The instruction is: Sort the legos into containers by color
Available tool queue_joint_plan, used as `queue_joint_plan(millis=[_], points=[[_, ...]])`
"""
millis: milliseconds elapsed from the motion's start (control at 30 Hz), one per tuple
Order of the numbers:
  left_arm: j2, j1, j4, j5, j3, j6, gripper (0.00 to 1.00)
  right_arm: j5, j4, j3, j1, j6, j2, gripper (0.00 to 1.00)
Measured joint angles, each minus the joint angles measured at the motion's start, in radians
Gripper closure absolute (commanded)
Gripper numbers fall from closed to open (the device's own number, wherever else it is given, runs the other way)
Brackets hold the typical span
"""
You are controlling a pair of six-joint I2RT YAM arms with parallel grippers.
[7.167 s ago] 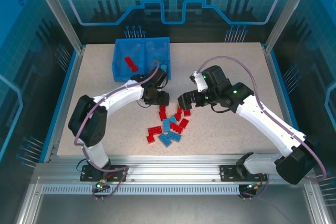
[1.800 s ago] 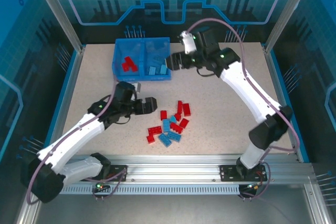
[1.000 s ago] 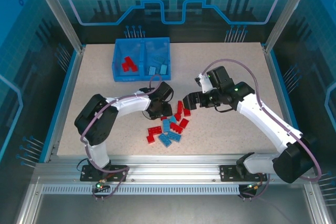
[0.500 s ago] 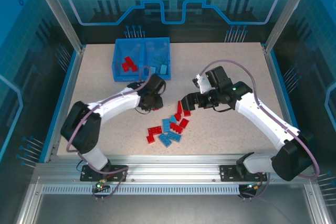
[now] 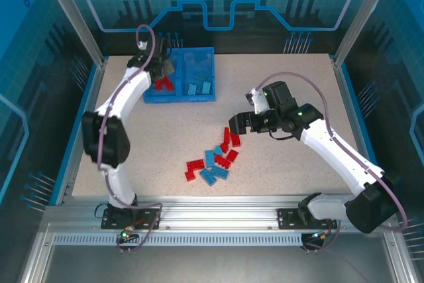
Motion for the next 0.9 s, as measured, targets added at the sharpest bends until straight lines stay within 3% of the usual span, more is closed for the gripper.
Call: queue_joint_plan(millis=[233,400,500,667,767,900], points=[[0.421,0.090,-0.072,0.084,0.423,0.008,0.62,0.026,-0.003,0.000,0.002,0.014,-0.066,0.08],[0.517,0.110,-0.099,0.150,0.525,0.018,0.51,0.037,-0.006,0.000,0.003,0.022,-0.087,0.08],[0.515,0.108,-0.106,0.175,0.546,0.021,0.43,0.048,-0.013,0.000,0.003,0.026,-0.090,0.08],[0.457,0.105,-0.105,0.215,0.502,0.017,0.46,0.056,-0.012,0.000,0.007,0.030,-0.090,0.08],[0.340,0.105,-0.084,0.246,0.364,0.014,0.48,0.082,-0.012,0.000,0.008,0.030,-0.087,0.09],[0.042,0.094,0.009,0.296,0.040,0.014,0.49,0.166,-0.031,0.006,0.022,0.041,-0.037,0.15]])
